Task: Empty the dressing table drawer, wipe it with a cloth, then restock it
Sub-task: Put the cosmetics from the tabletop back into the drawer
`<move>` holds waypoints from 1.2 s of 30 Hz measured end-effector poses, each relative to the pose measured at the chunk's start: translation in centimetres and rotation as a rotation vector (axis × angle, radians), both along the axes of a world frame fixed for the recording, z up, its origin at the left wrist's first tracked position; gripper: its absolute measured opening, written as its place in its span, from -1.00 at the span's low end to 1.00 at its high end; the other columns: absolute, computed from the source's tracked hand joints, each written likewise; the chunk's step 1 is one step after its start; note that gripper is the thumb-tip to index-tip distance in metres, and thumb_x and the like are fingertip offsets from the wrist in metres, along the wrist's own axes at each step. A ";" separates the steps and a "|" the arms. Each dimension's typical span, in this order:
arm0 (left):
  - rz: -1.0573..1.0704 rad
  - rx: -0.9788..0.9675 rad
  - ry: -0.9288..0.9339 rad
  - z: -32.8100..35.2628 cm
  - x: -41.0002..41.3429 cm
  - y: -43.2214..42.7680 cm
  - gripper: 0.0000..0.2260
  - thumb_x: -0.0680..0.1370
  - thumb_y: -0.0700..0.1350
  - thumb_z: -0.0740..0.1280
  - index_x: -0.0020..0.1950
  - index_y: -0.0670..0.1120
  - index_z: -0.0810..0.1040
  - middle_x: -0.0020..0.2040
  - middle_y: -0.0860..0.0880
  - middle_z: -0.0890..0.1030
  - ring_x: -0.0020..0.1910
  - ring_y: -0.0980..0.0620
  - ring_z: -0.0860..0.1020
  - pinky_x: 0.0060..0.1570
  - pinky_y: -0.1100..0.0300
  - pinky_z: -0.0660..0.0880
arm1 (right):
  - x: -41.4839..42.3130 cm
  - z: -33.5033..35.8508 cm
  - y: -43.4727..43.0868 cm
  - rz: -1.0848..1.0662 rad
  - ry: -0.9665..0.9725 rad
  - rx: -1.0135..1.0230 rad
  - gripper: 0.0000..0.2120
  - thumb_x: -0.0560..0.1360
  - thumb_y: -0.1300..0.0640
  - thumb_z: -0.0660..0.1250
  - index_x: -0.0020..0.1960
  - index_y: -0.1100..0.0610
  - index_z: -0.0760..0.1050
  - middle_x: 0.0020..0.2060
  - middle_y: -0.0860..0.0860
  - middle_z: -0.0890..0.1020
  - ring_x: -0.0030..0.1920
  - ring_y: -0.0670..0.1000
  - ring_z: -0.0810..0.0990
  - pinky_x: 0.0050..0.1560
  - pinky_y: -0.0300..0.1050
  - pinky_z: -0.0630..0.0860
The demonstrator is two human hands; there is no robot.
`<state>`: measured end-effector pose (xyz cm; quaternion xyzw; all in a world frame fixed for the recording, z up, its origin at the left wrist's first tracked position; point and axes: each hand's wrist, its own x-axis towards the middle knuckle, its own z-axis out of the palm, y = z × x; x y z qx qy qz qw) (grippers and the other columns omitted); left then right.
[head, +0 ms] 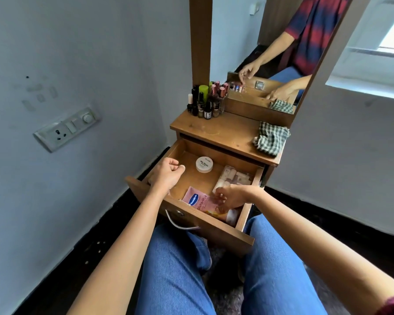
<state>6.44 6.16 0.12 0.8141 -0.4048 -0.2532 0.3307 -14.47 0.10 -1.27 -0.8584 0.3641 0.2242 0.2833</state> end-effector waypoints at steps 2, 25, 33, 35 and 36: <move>-0.002 0.006 -0.006 -0.1 0.0 -0.1 -0.79 0.51 0.09 0.34 0.08 0.05 0.47 -0.08 0.10 0.55 0.04 0.00 0.54 0.18 -0.08 0.47 | 0.4 -0.1 0.1 0.019 0.034 -0.020 -0.66 0.43 0.04 0.41 0.15 0.09 0.43 -0.14 -0.09 0.48 -0.07 0.00 0.46 -0.31 -0.23 0.29; -0.088 -0.292 -0.026 3.7 -0.3 -14.5 -0.51 0.56 -0.27 0.29 0.45 0.04 0.31 0.29 -0.06 0.50 0.23 -0.04 0.51 0.14 0.12 0.52 | 7.5 8.7 -15.8 -0.479 -0.715 -0.519 -0.57 0.51 0.24 0.30 0.38 0.13 0.42 0.05 0.16 0.63 0.03 0.13 0.61 0.00 -0.05 0.54; -0.226 -0.344 -0.356 3.7 0.9 -20.1 -0.49 0.58 -0.24 0.26 0.49 0.10 0.27 0.19 -0.13 0.42 0.10 -0.09 0.51 0.11 0.10 0.52 | 8.7 7.2 -18.7 -0.363 -0.588 -0.742 -0.55 0.56 0.21 0.21 0.44 0.06 0.36 0.21 0.14 0.53 0.12 0.18 0.57 -0.02 0.05 0.57; -0.233 -0.371 -0.401 3.2 0.8 -20.6 -0.54 0.59 -0.23 0.24 0.47 0.06 0.32 0.18 -0.13 0.43 0.12 -0.08 0.49 0.12 0.08 0.52 | 8.7 6.8 -19.0 -0.350 -0.587 -0.771 -0.58 0.57 0.18 0.22 0.42 0.05 0.39 0.20 0.11 0.54 0.10 0.16 0.58 -0.08 0.03 0.57; -0.230 -0.389 -0.424 2.9 0.7 -20.7 -0.56 0.60 -0.22 0.24 0.45 0.05 0.35 0.17 -0.13 0.44 0.12 -0.08 0.48 0.12 0.07 0.52 | 8.6 6.6 -19.0 -0.347 -0.596 -0.789 -0.60 0.58 0.17 0.23 0.41 0.05 0.41 0.18 0.10 0.54 0.09 0.15 0.58 -0.11 0.02 0.56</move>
